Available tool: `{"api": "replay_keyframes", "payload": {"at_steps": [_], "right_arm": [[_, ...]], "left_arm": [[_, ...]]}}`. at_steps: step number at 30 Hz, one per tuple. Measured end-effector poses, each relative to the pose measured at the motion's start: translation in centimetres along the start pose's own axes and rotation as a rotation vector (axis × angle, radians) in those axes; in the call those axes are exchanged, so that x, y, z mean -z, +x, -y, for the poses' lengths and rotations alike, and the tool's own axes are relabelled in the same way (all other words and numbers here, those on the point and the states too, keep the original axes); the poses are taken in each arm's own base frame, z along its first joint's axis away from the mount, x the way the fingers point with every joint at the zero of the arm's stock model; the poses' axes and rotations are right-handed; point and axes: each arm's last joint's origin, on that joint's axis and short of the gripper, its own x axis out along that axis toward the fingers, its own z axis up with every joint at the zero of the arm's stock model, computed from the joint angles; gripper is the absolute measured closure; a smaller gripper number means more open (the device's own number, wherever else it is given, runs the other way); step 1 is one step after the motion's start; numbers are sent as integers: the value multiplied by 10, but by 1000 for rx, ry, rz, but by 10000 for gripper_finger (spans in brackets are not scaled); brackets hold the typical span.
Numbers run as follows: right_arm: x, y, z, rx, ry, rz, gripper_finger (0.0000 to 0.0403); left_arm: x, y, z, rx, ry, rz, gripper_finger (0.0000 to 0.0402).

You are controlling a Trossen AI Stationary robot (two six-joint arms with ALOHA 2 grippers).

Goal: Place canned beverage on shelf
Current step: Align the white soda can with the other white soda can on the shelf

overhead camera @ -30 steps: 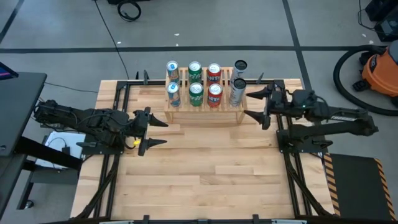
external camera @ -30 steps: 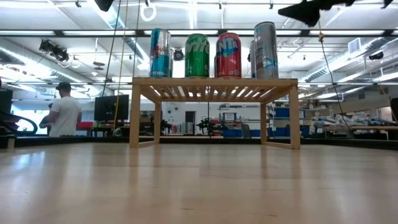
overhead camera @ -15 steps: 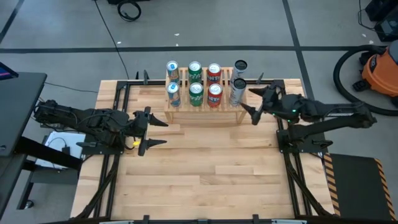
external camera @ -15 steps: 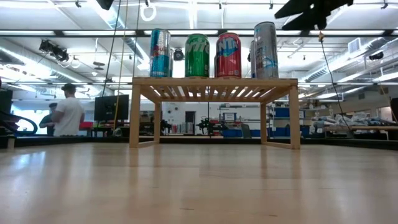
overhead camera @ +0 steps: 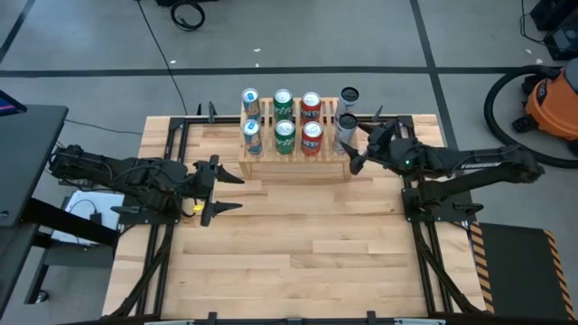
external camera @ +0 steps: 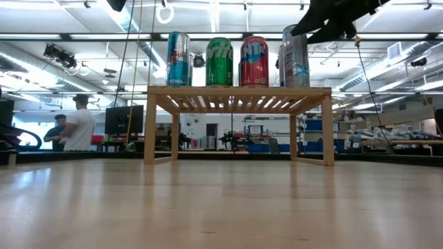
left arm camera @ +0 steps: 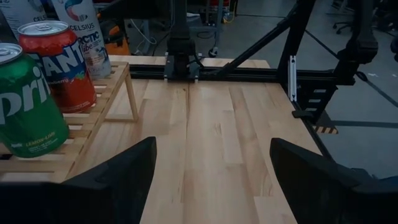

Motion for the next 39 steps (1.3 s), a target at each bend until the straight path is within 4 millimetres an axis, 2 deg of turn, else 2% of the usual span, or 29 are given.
{"api": "replay_keyframes", "payload": {"at_steps": [15, 18, 22, 28, 33, 39], "right_arm": [[2, 24, -6, 122, -7, 11, 30], [3, 24, -6, 122, -10, 9, 46], [2, 22, -5, 113, -9, 9, 86], [1, 18, -2, 82, -35, 8, 149], [-3, 15, 4, -26, -58, 17, 151], [-8, 11, 20, -146, -83, 37, 150]], "left_arm": [[0, 0, 0, 0, 2, -2, 86], [0, 0, 0, 0, 3, -4, 86], [0, 0, 0, 0, 3, -4, 86], [0, 0, 0, 0, 3, -4, 86], [0, 0, 0, 0, 2, -4, 86], [0, 0, 0, 1, -24, -4, 86]]}}
